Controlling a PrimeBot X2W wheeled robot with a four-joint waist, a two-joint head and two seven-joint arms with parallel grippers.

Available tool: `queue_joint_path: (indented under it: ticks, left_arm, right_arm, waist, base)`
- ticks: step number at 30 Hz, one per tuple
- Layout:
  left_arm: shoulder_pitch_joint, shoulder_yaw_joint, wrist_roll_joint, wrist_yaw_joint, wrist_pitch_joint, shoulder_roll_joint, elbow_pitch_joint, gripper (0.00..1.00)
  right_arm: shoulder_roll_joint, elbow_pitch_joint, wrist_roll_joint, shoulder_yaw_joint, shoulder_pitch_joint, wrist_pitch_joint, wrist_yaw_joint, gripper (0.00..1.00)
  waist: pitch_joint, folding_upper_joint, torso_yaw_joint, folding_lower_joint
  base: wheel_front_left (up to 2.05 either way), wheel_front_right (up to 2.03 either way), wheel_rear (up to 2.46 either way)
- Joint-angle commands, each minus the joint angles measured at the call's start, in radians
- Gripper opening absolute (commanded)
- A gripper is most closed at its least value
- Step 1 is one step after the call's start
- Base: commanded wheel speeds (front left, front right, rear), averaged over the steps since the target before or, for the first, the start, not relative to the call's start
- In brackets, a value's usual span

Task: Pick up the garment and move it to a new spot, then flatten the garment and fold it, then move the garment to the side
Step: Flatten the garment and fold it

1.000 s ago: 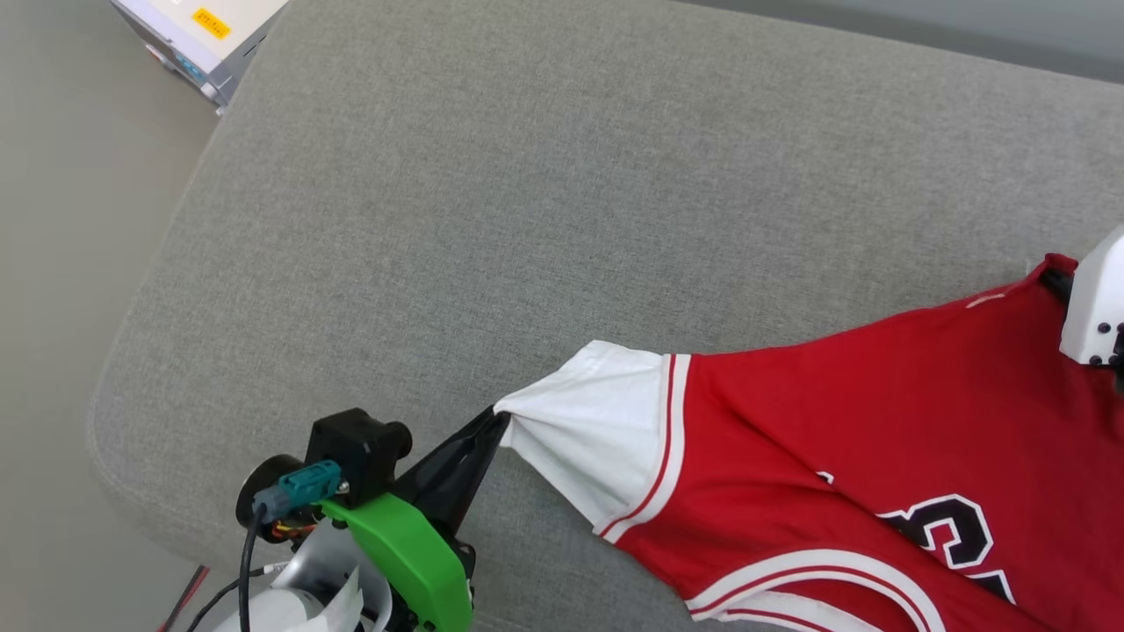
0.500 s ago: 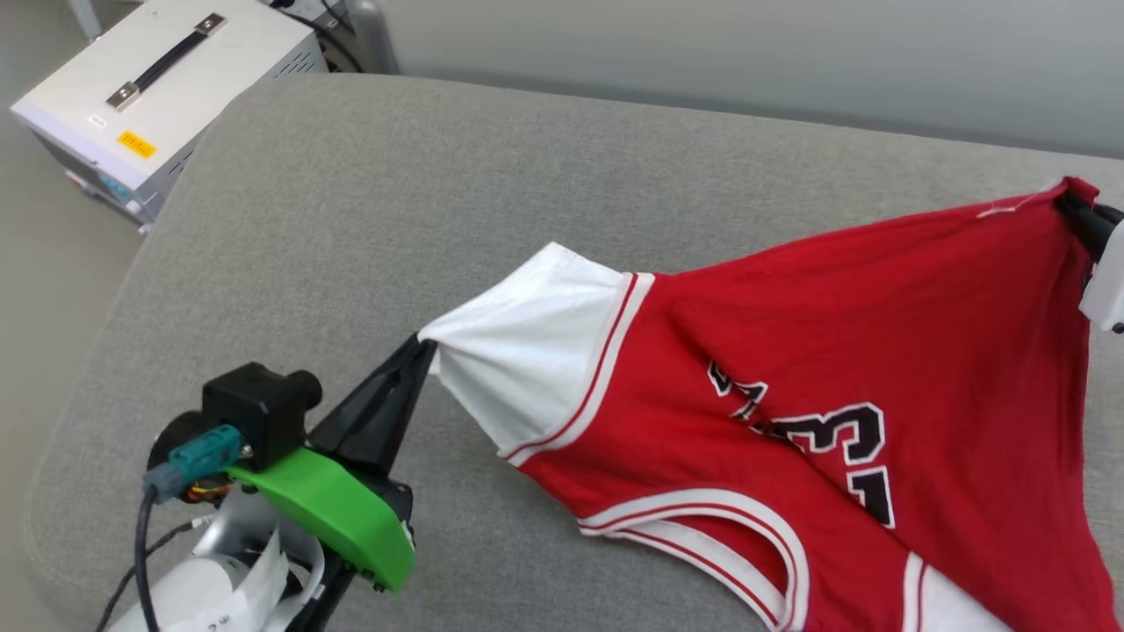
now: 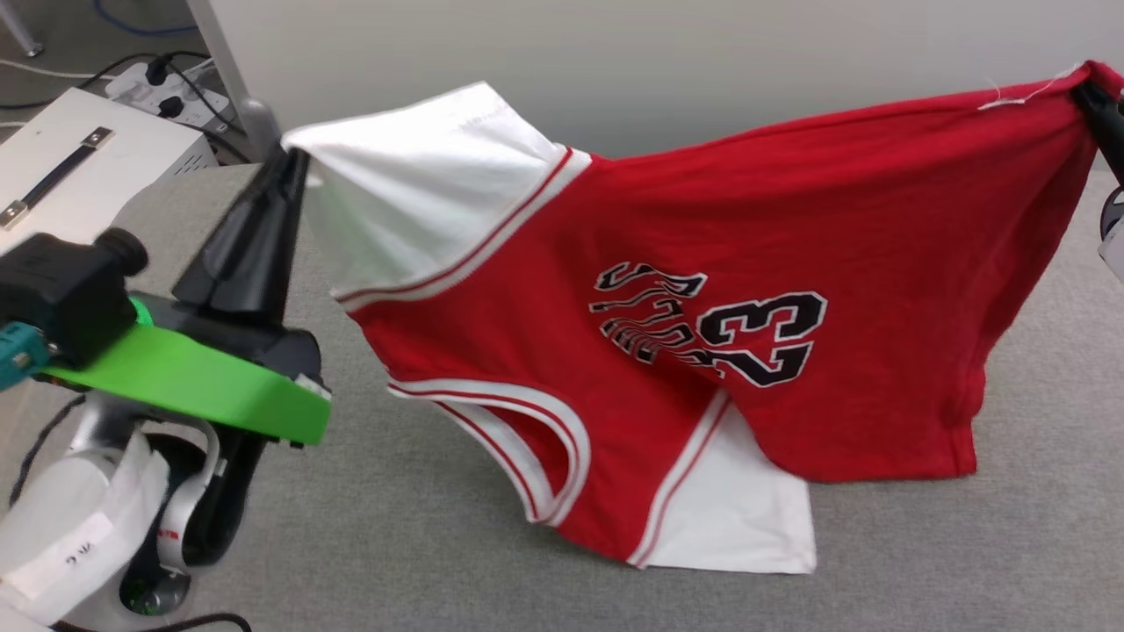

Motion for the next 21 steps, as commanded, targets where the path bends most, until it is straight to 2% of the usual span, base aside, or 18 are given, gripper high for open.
queue_joint_path:
  ticks: [1, 8, 12, 18, 21]
  left_arm:
    - [-0.039, 0.02, 0.0, 0.01, -0.015, -0.004, 0.002, 0.0]
    - [-0.137, 0.086, 0.025, 0.025, -0.042, 0.013, 0.009, 0.0]
    - [-0.199, 0.106, 0.043, 0.017, -0.058, 0.024, 0.021, 0.0]
    - [-0.336, 0.1, 0.076, -0.022, -0.072, 0.032, 0.083, 0.0]
    - [-0.441, 0.09, 0.095, -0.058, -0.058, 0.049, 0.126, 0.0]
  right_arm:
    - [0.009, -0.027, -0.003, -0.005, -0.007, 0.005, -0.001, 0.0]
    - [0.044, -0.13, -0.019, -0.024, -0.02, 0.022, -0.001, 0.0]
    - [0.055, -0.169, -0.026, -0.043, -0.028, 0.03, -0.001, 0.0]
    - [0.048, -0.183, -0.035, -0.068, -0.065, 0.013, -0.001, 0.0]
    - [0.034, -0.169, -0.045, -0.079, -0.113, -0.002, -0.001, 0.0]
  waist:
    - [-0.018, 0.012, -0.043, 0.0]
    - [0.006, 0.012, -0.086, 0.0]
    - [0.03, 0.012, -0.099, 0.0]
    - [0.099, 0.012, -0.106, 0.0]
    - [0.157, 0.012, -0.105, 0.0]
  base:
    - [0.0, 0.0, 0.0]
    - [0.0, 0.0, 0.0]
    - [0.0, 0.0, 0.0]
    - [0.0, 0.0, 0.0]
    - [0.0, 0.0, 0.0]
